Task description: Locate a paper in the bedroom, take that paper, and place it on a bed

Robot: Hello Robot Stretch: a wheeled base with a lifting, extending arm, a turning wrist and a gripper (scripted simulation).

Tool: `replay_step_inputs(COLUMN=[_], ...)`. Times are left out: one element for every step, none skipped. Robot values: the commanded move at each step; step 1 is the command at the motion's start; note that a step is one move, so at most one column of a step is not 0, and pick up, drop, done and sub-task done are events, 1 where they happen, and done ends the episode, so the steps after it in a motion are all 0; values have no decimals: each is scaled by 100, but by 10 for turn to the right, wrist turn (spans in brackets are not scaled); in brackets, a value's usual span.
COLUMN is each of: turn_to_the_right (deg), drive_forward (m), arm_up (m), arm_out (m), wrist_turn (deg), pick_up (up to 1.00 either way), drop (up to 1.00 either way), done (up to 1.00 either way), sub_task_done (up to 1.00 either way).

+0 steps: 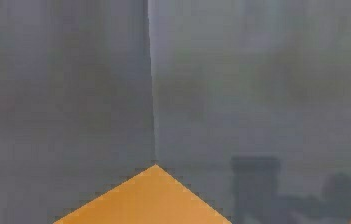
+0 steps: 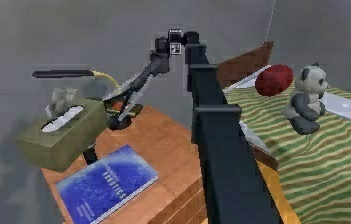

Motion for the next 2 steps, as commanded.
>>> replay_step_inputs(turn_to_the_right=[0, -450], drive_forward=[0, 0], arm_up=[0, 0], arm_out=[-48, 0], wrist_turn=[0, 0], pick_up=[0, 0], drop=[0, 0], done=[0, 0], sub_task_done=[0, 0])
